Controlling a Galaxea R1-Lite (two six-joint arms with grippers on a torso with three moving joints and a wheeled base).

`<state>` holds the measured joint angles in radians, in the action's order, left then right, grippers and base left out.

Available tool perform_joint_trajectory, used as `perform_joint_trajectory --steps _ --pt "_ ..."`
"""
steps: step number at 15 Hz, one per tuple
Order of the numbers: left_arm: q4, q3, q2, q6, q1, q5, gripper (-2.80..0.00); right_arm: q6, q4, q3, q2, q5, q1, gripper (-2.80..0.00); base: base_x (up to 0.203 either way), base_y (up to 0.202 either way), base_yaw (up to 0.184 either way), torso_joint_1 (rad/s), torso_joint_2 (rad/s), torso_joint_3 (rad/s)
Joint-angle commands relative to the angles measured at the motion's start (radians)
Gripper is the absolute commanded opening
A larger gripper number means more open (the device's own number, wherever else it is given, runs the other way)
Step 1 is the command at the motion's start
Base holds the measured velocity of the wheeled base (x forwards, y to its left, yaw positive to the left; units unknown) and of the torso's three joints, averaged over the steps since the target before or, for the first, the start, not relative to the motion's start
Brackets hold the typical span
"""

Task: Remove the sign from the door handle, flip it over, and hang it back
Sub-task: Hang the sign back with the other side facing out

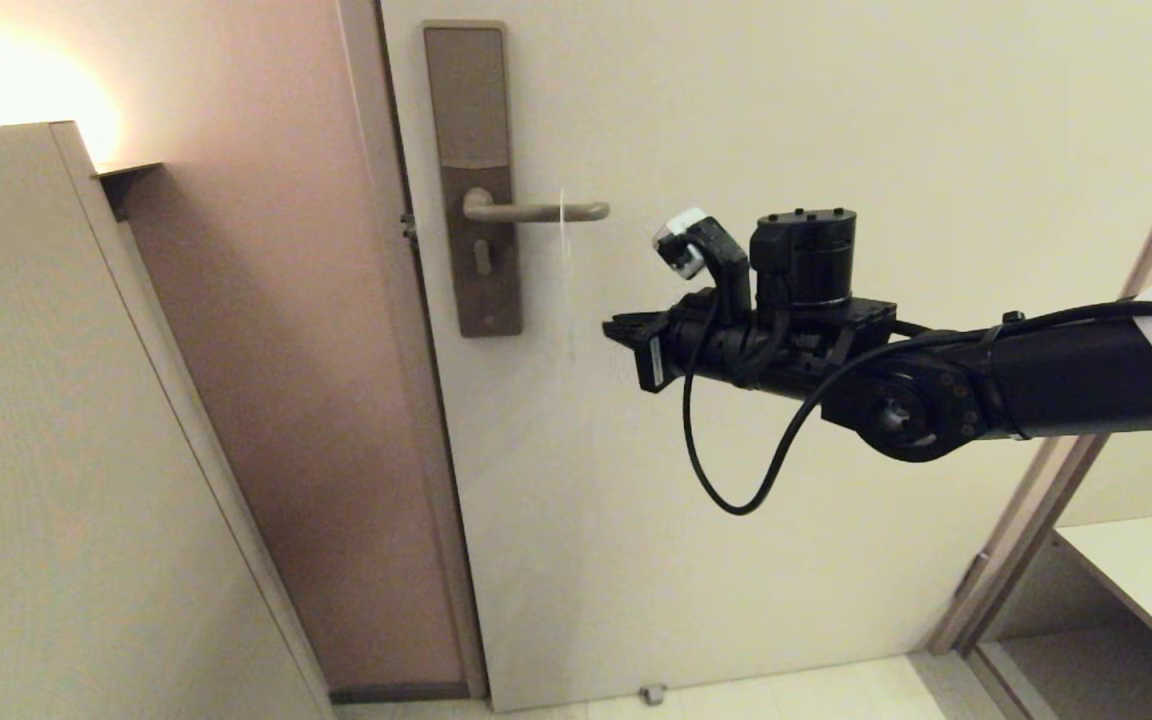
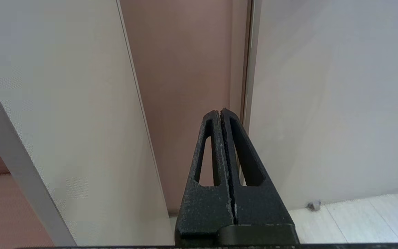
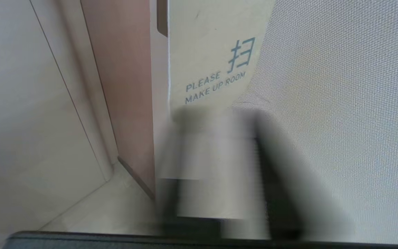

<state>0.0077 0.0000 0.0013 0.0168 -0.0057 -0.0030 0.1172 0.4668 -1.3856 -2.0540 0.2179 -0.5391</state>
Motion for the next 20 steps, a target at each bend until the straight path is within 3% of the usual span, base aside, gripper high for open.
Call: perform_joint_trajectory --steps 1,8,12,20 --pt "-0.016 0.000 0.000 0.000 0.000 0.000 -2.80 0.001 0.003 0.001 0.001 0.000 -0.001 -2.80 0.000 0.000 0.000 0.000 0.00 0.000" --pt "-0.020 0.000 0.002 0.000 0.000 0.000 -2.80 0.004 0.007 0.017 0.009 -0.020 0.005 -2.80 0.000 0.000 0.000 0.000 0.00 0.000" --pt "-0.019 0.000 0.000 0.000 0.000 0.000 -2.80 0.001 0.006 0.060 0.040 -0.146 0.045 -2.80 0.000 0.000 0.000 0.000 0.00 0.000" --pt "-0.020 0.000 0.000 0.000 0.000 0.001 -2.80 -0.072 0.004 0.288 0.257 -0.371 0.193 -2.80 0.000 0.000 0.000 0.000 0.00 0.000"
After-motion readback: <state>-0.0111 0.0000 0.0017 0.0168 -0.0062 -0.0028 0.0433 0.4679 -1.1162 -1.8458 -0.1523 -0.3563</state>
